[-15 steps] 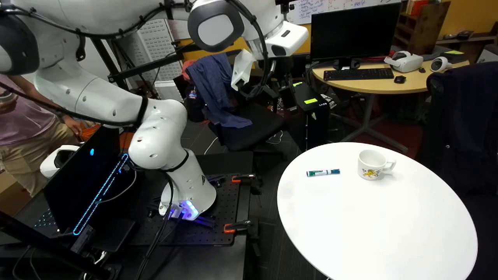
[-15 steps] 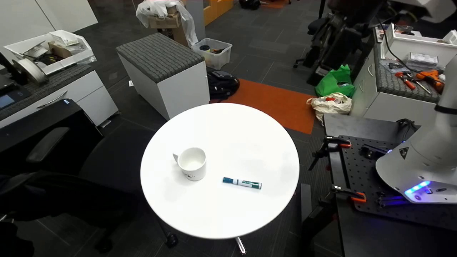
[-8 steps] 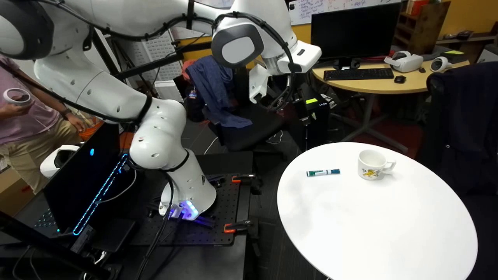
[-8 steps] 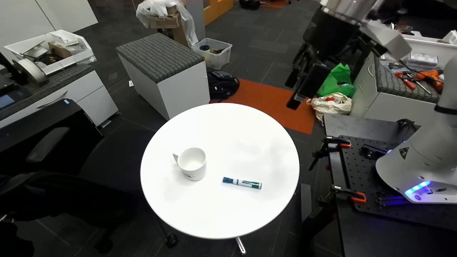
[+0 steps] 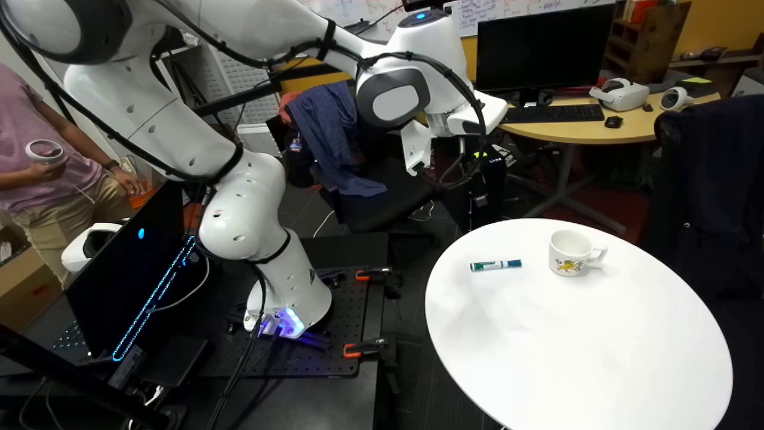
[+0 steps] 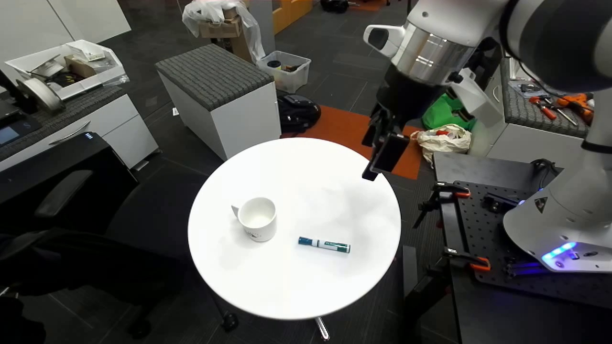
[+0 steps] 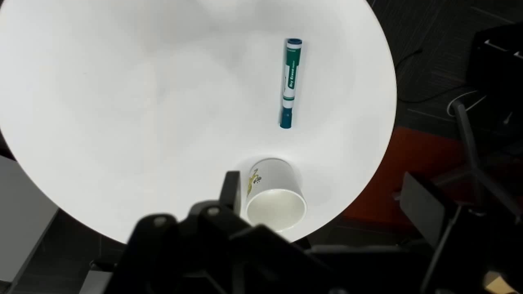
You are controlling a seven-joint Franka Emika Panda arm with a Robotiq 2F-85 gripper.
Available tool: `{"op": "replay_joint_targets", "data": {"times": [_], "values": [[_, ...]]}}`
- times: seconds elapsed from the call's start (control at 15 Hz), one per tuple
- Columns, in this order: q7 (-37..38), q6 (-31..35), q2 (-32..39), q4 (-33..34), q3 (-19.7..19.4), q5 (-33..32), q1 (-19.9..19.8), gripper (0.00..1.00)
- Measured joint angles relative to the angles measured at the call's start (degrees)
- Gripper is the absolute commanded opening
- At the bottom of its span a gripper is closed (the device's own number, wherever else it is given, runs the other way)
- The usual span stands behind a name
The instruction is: Move the marker to the right.
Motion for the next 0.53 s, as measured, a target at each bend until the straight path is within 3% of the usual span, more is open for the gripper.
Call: {"op": "replay_joint_targets", "data": {"times": [0.53], "values": [[10.76,17.37,13.27,0.57,5.46,-4.08,-0.39,1.0]]}}
